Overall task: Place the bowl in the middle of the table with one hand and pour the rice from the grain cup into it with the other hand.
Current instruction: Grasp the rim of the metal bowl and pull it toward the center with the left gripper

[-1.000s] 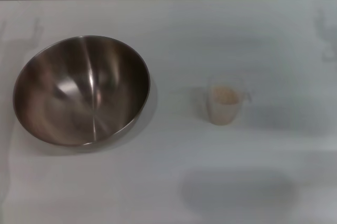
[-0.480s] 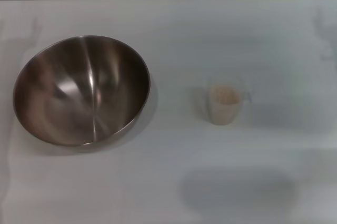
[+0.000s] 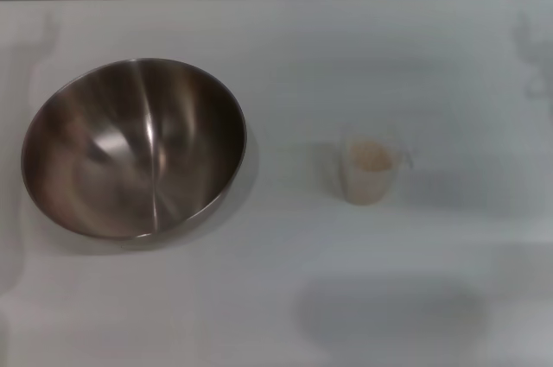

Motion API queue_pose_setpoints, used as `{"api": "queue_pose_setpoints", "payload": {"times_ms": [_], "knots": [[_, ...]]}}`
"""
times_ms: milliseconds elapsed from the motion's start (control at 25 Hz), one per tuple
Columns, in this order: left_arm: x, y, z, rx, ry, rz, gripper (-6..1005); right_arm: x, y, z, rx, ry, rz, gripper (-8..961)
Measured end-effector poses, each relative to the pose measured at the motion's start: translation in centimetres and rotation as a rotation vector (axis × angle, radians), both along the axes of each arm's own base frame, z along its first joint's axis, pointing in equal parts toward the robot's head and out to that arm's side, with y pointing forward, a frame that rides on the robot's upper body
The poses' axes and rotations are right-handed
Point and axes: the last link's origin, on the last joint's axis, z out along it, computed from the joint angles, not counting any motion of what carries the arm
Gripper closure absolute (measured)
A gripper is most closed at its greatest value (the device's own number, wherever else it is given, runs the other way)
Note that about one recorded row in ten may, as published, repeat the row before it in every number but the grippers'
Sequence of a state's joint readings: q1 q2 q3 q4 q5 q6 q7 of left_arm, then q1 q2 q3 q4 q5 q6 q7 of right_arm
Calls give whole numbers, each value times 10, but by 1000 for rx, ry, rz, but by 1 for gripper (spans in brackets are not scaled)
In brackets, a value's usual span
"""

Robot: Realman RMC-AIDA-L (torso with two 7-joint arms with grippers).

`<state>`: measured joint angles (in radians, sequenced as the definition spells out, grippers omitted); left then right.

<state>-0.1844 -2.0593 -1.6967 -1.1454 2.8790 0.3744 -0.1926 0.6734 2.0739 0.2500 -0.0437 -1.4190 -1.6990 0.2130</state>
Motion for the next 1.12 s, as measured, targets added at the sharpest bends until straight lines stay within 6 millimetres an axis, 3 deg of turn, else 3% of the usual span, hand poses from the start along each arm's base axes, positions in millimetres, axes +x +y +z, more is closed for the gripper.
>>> {"api": "queue_pose_setpoints", "payload": {"times_ms": [200,480,600,680,1120], "knots": [[23,3,21,-161,-36,162,169,0,0,0,1,0,0,419],[51,-21,44,-409,17,335,169,0,0,0,1,0,0,419],[55,-26,44,-459,37,345,170,0,0,0,0,1,1,419],[58,-47,39,-693,118,433,170,0,0,0,-1,3,1,419],[51,-67,17,-944,183,515,170,1,-2,0,3,3,0,420]]}}
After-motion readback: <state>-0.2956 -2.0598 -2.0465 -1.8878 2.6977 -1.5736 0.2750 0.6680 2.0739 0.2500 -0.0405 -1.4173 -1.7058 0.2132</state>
